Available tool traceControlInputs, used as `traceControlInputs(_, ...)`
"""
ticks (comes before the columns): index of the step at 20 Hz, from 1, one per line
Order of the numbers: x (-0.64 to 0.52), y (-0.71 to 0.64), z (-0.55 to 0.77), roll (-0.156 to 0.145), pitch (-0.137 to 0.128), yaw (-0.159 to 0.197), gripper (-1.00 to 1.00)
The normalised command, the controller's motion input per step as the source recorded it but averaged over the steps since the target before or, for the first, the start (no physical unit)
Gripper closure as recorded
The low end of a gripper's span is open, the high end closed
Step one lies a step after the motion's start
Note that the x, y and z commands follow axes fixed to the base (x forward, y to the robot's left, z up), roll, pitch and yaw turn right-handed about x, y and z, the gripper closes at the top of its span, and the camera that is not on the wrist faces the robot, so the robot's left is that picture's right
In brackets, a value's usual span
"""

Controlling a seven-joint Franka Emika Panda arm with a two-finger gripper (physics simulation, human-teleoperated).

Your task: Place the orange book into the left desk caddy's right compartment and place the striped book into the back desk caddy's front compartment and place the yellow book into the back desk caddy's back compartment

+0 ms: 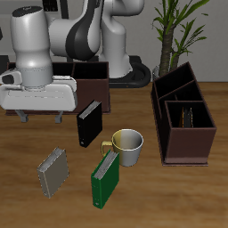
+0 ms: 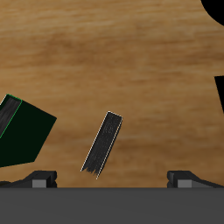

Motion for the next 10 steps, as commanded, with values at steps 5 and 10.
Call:
traceControlInputs(5, 0.11, -0.36, -0.24, -0.033, -0.033, -0.079, -1.00)
traceControlInputs(10, 0.02, 0.06, -0.29, -0.004, -0.002, -0.033, -1.00)
